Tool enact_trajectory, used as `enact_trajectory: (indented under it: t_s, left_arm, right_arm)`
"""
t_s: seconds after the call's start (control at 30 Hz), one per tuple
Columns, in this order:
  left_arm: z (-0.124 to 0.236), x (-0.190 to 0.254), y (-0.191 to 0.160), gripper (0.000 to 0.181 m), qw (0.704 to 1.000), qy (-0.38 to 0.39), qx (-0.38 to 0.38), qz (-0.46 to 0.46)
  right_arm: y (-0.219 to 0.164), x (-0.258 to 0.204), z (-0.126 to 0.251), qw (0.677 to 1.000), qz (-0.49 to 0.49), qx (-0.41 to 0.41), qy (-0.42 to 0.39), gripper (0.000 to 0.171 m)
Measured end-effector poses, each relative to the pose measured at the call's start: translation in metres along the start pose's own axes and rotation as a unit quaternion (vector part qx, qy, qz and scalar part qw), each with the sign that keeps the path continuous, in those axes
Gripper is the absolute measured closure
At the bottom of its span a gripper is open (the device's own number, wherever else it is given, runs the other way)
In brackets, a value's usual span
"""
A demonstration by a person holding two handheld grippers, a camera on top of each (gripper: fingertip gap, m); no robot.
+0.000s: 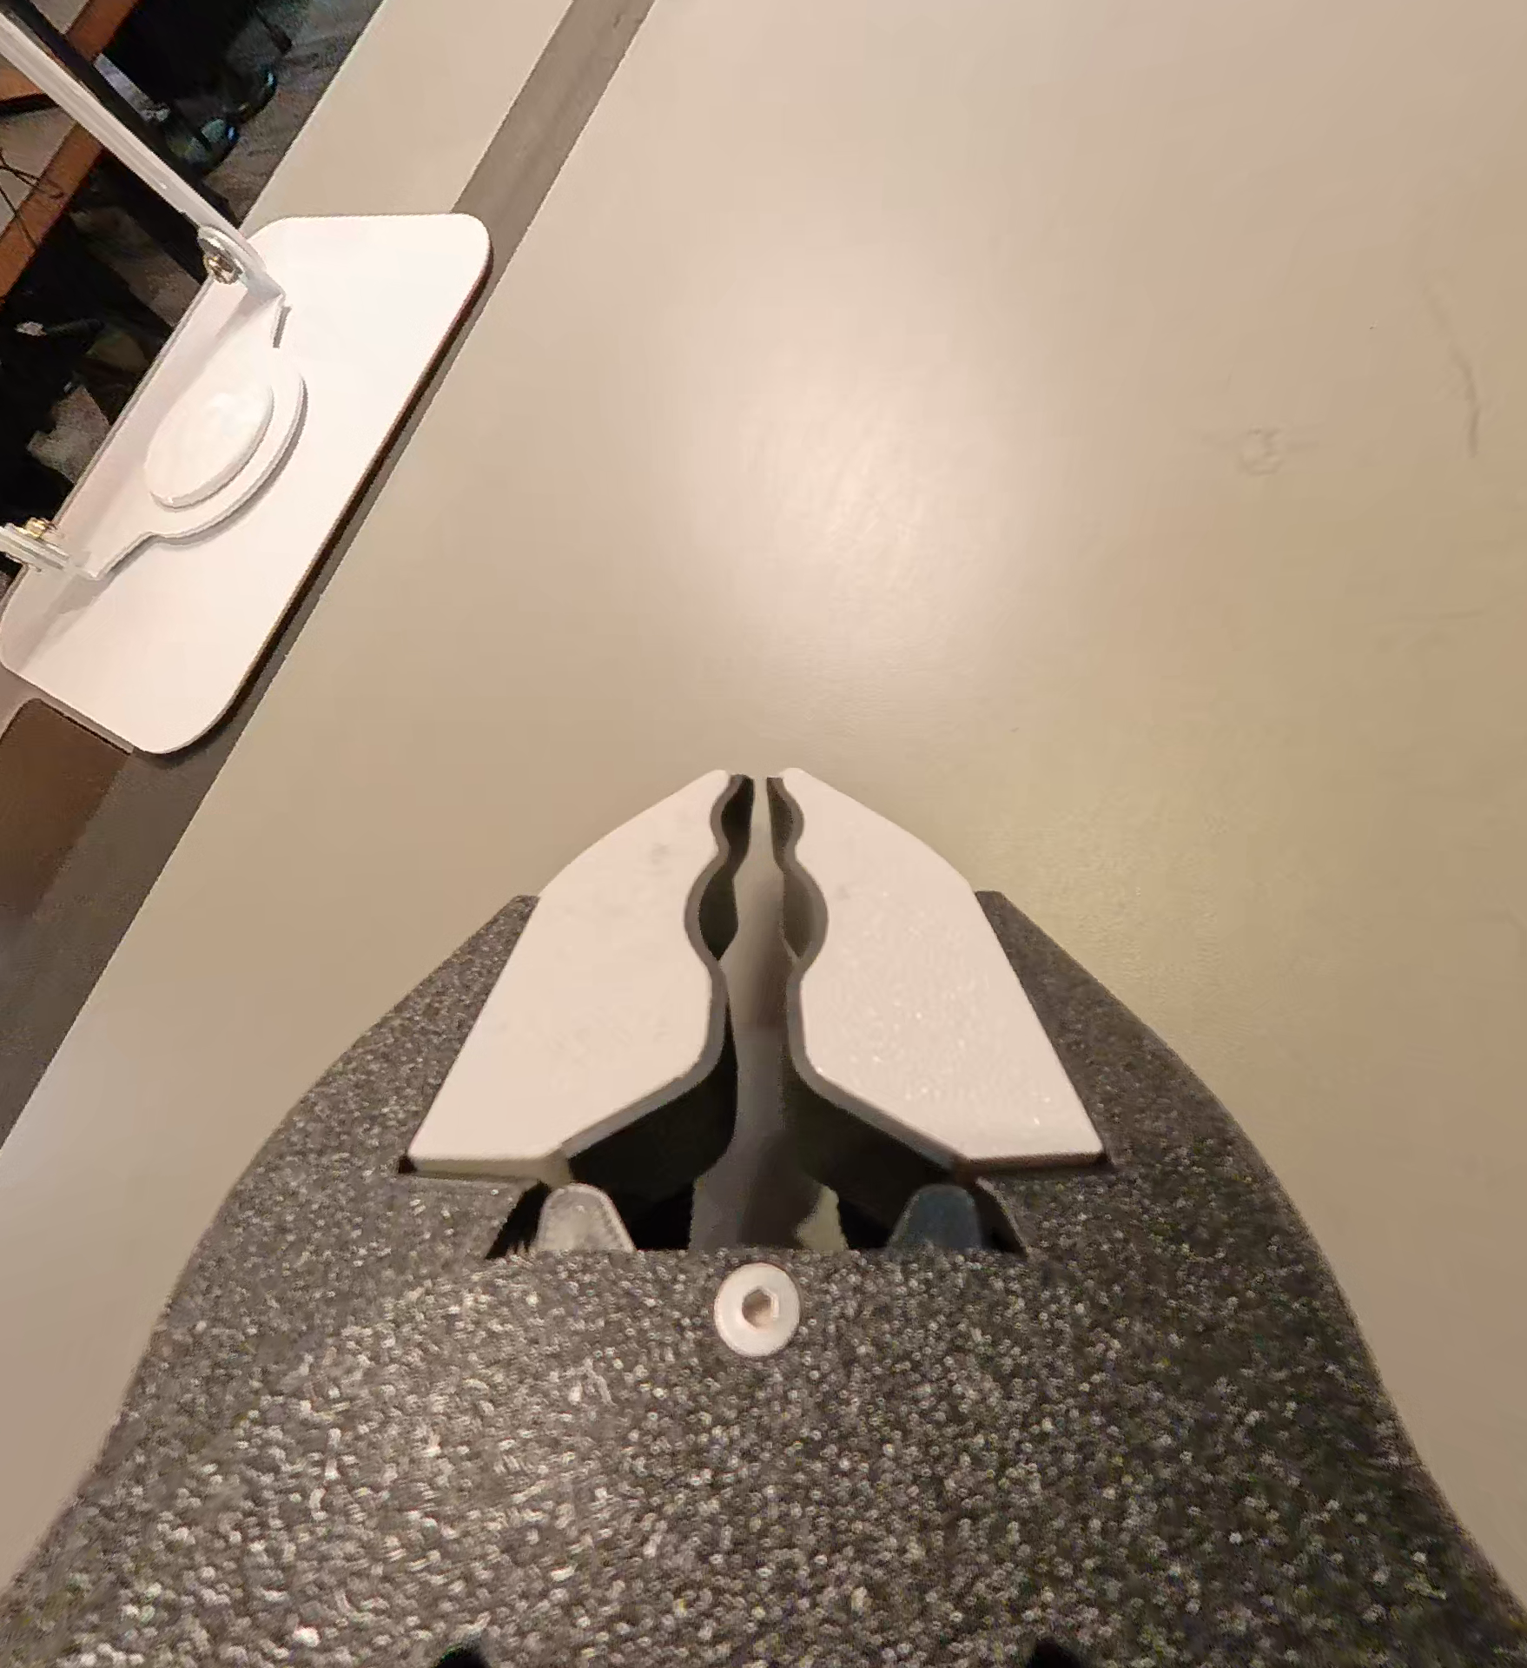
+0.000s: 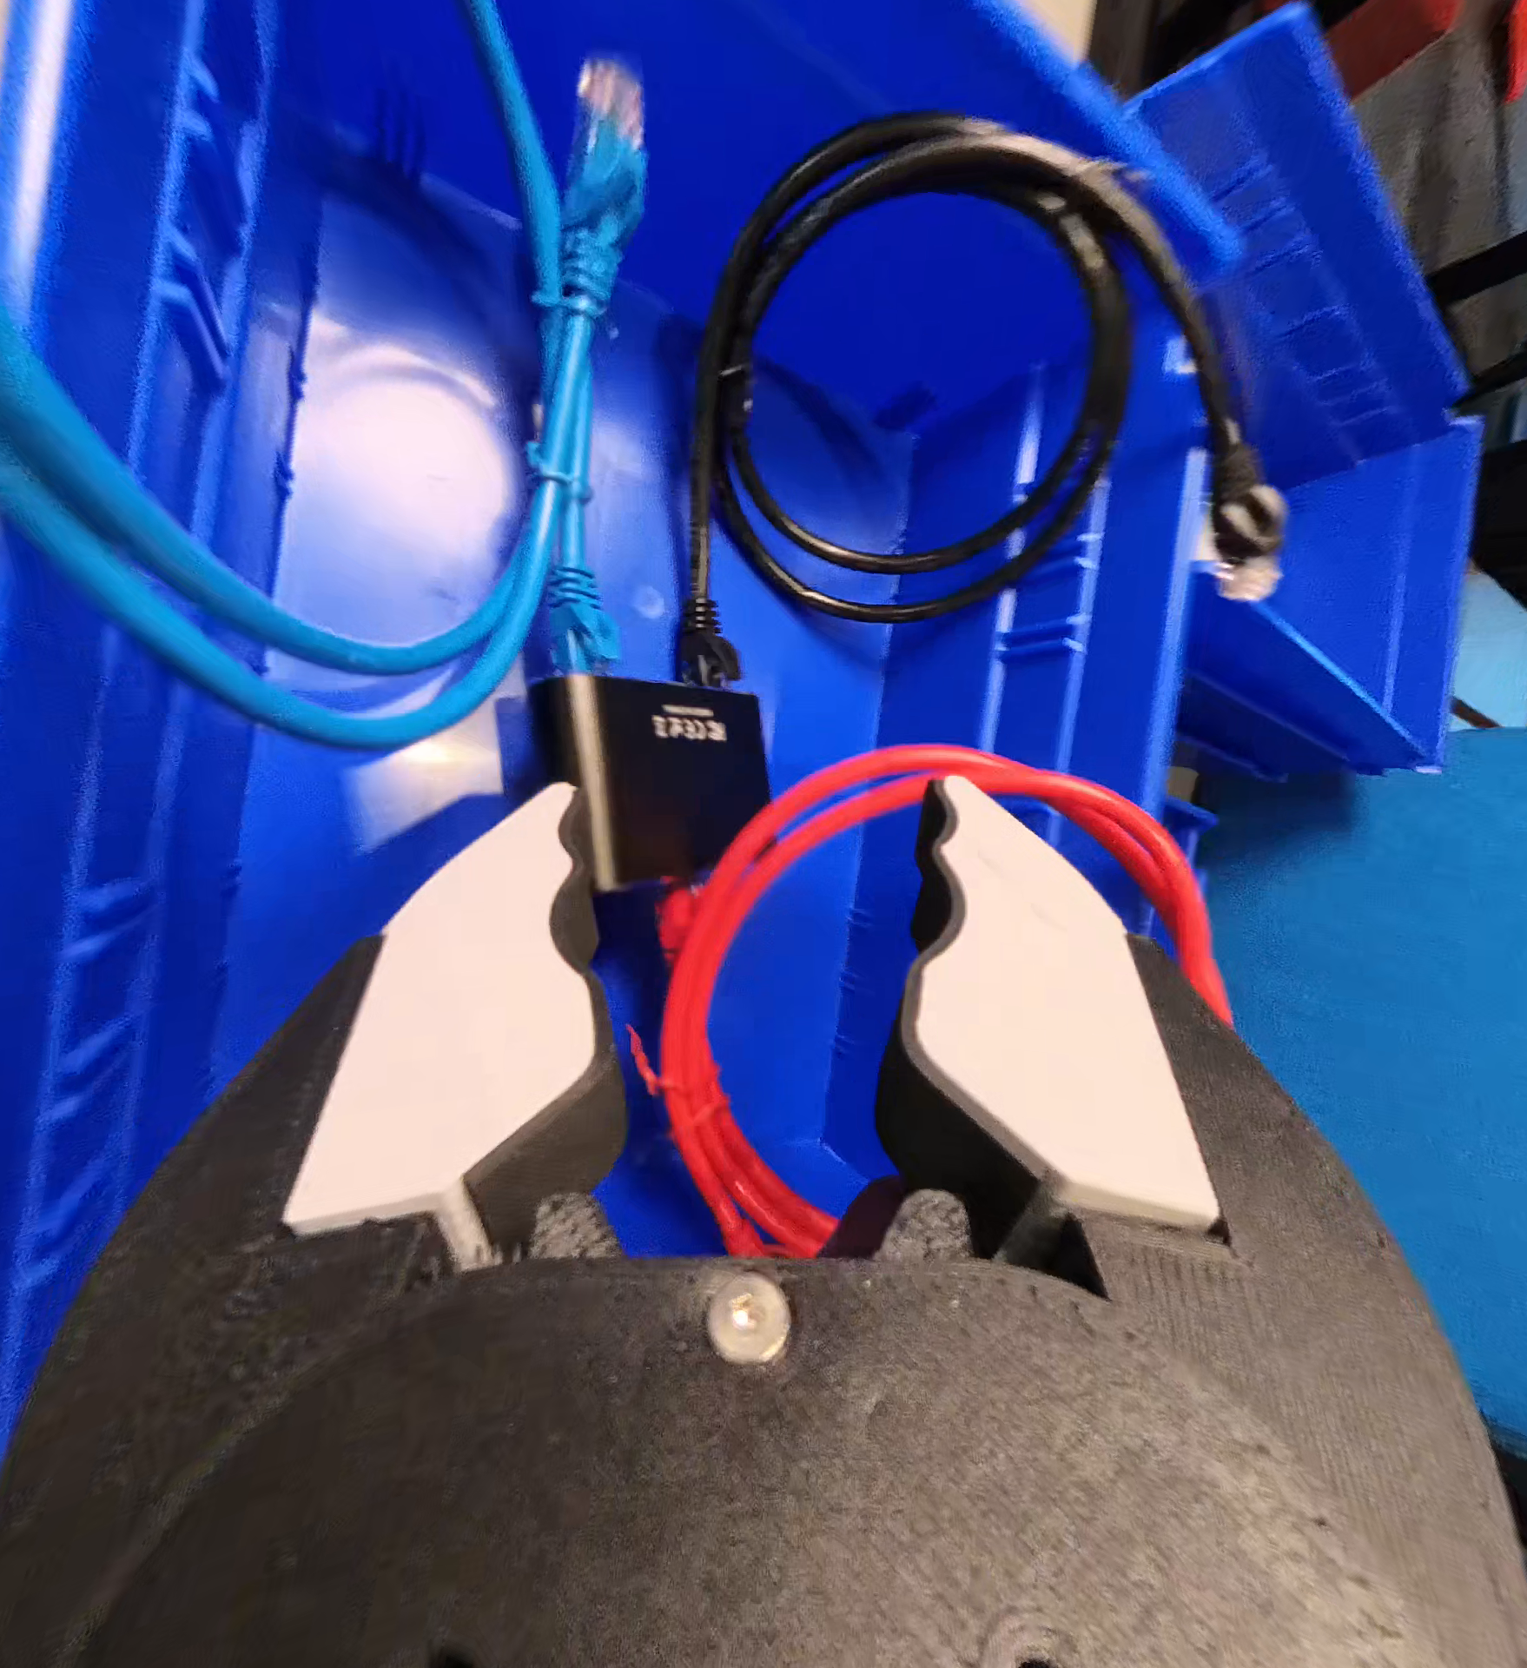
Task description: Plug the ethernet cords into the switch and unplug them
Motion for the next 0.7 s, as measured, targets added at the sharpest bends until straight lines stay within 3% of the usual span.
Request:
enact_trajectory:
  t_s: [0.03, 0.2, 0.27, 0.3, 0.37, 0.57, 0.7]
  left_arm:
    - [0.0, -0.001, 0.0, 0.175, 1.0, 0.0, 0.002, 0.003]
    - [0.008, -0.004, 0.002, 0.175, 0.999, -0.007, 0.037, 0.035]
    - [0.012, -0.003, 0.004, 0.175, 0.996, -0.02, 0.055, 0.062]
    - [0.014, -0.002, 0.005, 0.175, 0.995, -0.027, 0.064, 0.076]
    - [0.019, 0.002, 0.007, 0.17, 0.991, -0.042, 0.083, 0.1]
    - [0.043, 0.03, 0.008, 0.144, 0.979, -0.052, 0.118, 0.16]
    - [0.092, 0.048, -0.001, 0.124, 0.976, 0.052, 0.114, 0.179]
  right_arm:
    - [-0.004, 0.003, 0.01, 1.0, -0.01, 0.016, -0.001, 0.1]
    - [-0.031, -0.007, 0.059, 0.988, -0.053, 0.106, 0.098, 0.093]
    - [-0.042, -0.019, 0.076, 0.973, -0.066, 0.141, 0.168, 0.096]
    - [-0.047, -0.026, 0.083, 0.964, -0.074, 0.165, 0.196, 0.106]
    - [-0.056, -0.041, 0.094, 0.946, -0.08, 0.191, 0.251, 0.101]
    - [-0.066, -0.065, 0.089, 0.947, -0.083, 0.205, 0.233, 0.099]
    - [-0.065, -0.067, 0.072, 0.955, -0.079, 0.205, 0.2, 0.104]
Point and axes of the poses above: each gripper's, where its closed fingertips meet, z back along the fingers, y out of its top, x = y × z across the jaws, the point moved 9 cm from there along z, back along the fingers, and after that the axes turned 4 degrees about -y, right-handed, at the moved point
